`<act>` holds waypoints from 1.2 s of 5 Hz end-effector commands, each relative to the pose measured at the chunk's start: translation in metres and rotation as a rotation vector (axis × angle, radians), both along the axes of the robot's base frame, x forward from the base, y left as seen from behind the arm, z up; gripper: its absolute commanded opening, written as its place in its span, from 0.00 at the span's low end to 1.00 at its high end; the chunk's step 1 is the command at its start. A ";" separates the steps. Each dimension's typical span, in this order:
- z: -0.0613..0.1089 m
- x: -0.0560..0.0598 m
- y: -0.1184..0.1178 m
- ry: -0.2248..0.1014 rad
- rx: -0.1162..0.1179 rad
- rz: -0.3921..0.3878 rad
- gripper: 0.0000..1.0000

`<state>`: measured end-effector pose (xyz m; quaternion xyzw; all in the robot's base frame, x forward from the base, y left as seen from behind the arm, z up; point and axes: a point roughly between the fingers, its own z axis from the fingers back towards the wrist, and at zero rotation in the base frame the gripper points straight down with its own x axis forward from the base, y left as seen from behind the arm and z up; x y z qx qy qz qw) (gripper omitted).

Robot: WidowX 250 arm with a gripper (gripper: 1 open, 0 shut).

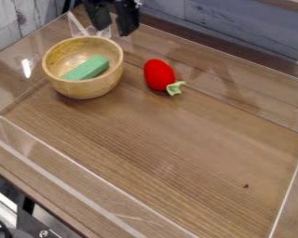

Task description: Put the green block in the brown bowl

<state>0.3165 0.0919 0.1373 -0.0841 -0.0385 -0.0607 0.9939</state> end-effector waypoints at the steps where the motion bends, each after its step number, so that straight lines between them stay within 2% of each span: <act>1: 0.017 0.014 -0.004 -0.038 0.021 -0.024 0.00; 2: 0.008 0.023 -0.016 -0.032 0.010 0.027 1.00; 3: -0.001 0.031 -0.017 -0.028 0.002 0.042 1.00; 4: -0.007 0.036 -0.015 -0.027 0.001 0.090 1.00; 5: -0.006 0.038 -0.025 -0.037 -0.001 0.197 1.00; 6: -0.005 0.039 -0.039 -0.042 -0.002 0.247 1.00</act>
